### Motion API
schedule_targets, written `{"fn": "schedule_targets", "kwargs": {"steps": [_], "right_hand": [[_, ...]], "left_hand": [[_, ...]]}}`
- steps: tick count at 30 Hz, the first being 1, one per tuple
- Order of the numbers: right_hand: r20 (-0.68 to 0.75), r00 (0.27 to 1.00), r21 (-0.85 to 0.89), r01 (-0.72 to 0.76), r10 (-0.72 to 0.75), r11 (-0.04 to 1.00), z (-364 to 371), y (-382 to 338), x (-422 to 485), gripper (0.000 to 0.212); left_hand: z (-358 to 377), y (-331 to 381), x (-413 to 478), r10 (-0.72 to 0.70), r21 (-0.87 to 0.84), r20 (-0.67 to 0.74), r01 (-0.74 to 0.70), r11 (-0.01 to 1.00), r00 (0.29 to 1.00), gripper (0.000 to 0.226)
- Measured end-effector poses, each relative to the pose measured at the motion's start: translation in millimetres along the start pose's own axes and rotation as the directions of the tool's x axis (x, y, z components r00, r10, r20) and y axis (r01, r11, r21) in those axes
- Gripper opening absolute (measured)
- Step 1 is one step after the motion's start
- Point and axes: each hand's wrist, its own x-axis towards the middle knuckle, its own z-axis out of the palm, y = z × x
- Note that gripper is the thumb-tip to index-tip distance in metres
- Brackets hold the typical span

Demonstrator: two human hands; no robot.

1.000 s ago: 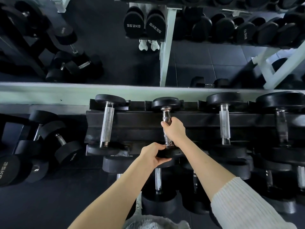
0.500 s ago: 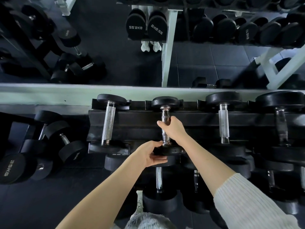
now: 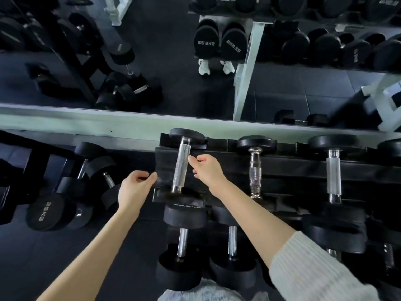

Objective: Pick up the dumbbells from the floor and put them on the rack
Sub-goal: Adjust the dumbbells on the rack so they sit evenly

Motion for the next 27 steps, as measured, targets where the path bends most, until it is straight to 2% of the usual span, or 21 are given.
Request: {"fn": "schedule_targets", "kwargs": {"steps": [1, 3, 6, 9, 12, 19, 23, 27], "right_hand": [[-0.013, 1.000, 0.034, -0.024, 0.024, 0.999, 10, -3, 9, 0.045], [-0.056, 0.997, 0.097, -0.047, 0.052, 0.994, 26, -8, 25, 0.035], [-0.078, 0.994, 0.111, -0.064, 0.073, 0.992, 40, -10, 38, 0.039], [-0.050, 0.995, 0.159, -0.076, 0.085, 0.984, 50, -9, 44, 0.030], [-0.054, 0.997, 0.141, -0.050, 0.058, 0.989, 54, -9, 47, 0.017], [-0.057, 0.998, 0.056, -0.034, 0.037, 0.998, 55, -8, 47, 0.011], [-0.066, 0.997, 0.007, -0.031, 0.032, 0.999, 58, -10, 46, 0.016], [-0.052, 0.997, 0.010, -0.055, 0.055, 0.998, 57, -12, 45, 0.017]], "left_hand": [[-1, -5, 9, -0.144, -0.044, 0.096, 0.148, 0.988, 0.985, 0.036], [1, -13, 20, -0.340, -0.092, 0.289, 0.379, 0.921, 0.895, 0.039], [8, -19, 22, -0.420, -0.222, 0.503, 0.583, 0.782, 0.755, 0.033], [15, -24, 21, -0.392, -0.301, 0.563, 0.623, 0.722, 0.727, 0.022], [21, -22, 22, -0.402, -0.416, 0.580, 0.682, 0.602, 0.709, 0.008], [29, -22, 15, -0.425, -0.391, 0.612, 0.722, 0.571, 0.667, 0.005], [26, -22, 19, -0.424, -0.392, 0.622, 0.730, 0.559, 0.658, 0.006], [25, -20, 21, -0.429, -0.357, 0.620, 0.723, 0.591, 0.657, 0.006]]}}
